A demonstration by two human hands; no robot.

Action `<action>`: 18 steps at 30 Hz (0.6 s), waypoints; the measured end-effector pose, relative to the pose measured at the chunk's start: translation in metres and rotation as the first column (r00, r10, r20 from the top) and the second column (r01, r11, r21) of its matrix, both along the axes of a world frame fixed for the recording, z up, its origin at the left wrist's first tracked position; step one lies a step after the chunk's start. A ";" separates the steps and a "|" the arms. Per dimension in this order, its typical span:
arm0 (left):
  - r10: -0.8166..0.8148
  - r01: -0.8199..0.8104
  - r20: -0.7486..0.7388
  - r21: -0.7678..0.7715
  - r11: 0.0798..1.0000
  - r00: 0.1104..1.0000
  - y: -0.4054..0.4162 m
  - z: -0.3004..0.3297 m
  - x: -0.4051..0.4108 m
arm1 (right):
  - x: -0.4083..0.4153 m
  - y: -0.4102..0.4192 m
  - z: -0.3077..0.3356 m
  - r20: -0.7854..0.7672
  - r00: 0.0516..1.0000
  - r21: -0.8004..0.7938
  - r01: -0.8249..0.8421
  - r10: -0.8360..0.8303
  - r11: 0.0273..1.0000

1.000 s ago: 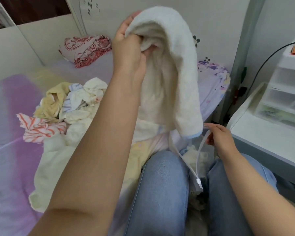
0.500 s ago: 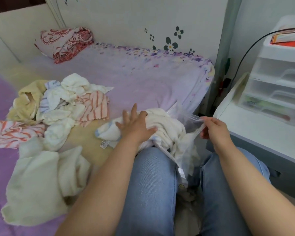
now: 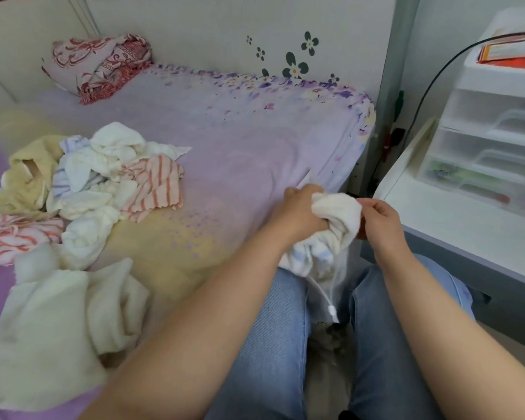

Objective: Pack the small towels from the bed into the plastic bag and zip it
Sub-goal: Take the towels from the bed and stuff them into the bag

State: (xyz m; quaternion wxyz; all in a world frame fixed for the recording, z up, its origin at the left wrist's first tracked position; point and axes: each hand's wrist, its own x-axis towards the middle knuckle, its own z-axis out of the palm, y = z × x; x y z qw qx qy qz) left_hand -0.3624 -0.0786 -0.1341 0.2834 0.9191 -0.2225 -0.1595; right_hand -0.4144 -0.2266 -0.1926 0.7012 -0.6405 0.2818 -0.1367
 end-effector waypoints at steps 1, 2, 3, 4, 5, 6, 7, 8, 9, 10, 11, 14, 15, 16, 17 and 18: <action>-0.057 0.057 -0.077 -0.001 0.998 0.995 -0.002 -0.010 -0.003 | 0.000 -0.003 0.000 -0.012 1.000 0.009 0.028 -0.028 1.000; -0.109 0.113 -0.148 0.019 0.993 0.983 -0.001 -0.022 -0.004 | -0.001 -0.005 -0.001 -0.024 0.998 0.011 0.050 -0.049 0.999; -0.153 0.172 -0.188 0.088 0.981 0.970 0.003 -0.031 -0.004 | -0.002 -0.007 -0.002 -0.031 0.998 0.005 0.057 -0.057 0.998; -0.190 0.229 -0.196 0.202 0.952 0.962 0.008 -0.038 -0.003 | -0.003 -0.007 -0.003 -0.029 0.998 -0.008 0.048 -0.049 0.999; -0.233 0.275 -0.160 0.332 0.903 0.959 0.012 -0.041 -0.002 | -0.003 -0.007 -0.003 -0.025 0.999 -0.026 0.029 -0.030 0.999; -0.280 0.277 -0.057 0.430 0.860 0.958 0.016 -0.041 -0.001 | -0.004 -0.006 -0.003 -0.022 1.000 -0.050 0.005 -0.006 0.999; -0.297 0.221 0.085 0.485 0.846 0.951 0.018 -0.038 -0.001 | -0.004 -0.003 -0.002 -0.021 1.000 -0.077 -0.017 0.015 0.997; -0.291 0.146 0.238 0.487 0.861 0.927 0.021 -0.034 0.000 | -0.004 -0.001 -0.002 -0.020 0.999 -0.102 -0.033 0.031 0.994; -0.263 0.072 0.358 0.467 0.881 0.896 0.025 -0.028 0.000 | -0.004 0.002 -0.001 -0.017 0.999 -0.124 -0.044 0.043 0.991; -0.226 0.009 0.426 0.455 0.890 0.876 0.030 -0.024 0.002 | -0.004 0.004 0.000 -0.014 0.998 -0.142 -0.055 0.054 0.988; -0.183 -0.048 0.446 0.458 0.887 0.876 0.036 -0.021 0.004 | -0.003 0.006 0.000 -0.013 0.998 -0.157 -0.067 0.066 0.985; 0.069 -0.238 0.367 0.439 0.867 0.928 0.056 -0.022 0.009 | -0.002 0.011 -0.001 -0.011 0.995 -0.182 -0.099 0.099 0.978; 0.141 -0.273 0.309 0.443 0.854 0.941 0.061 -0.026 0.010 | -0.002 0.011 -0.002 -0.009 0.995 -0.189 -0.102 0.102 0.977; 0.172 -0.266 0.233 0.472 0.840 0.957 0.063 -0.031 0.011 | -0.001 0.011 -0.002 -0.008 0.995 -0.195 -0.103 0.104 0.975; 0.180 -0.237 0.161 0.490 0.839 0.970 0.063 -0.036 0.010 | -0.001 0.011 -0.003 -0.007 0.994 -0.199 -0.107 0.107 0.974; 0.187 -0.222 0.121 0.478 0.850 0.975 0.063 -0.040 0.007 | -0.001 0.012 -0.004 -0.006 0.994 -0.206 -0.109 0.111 0.972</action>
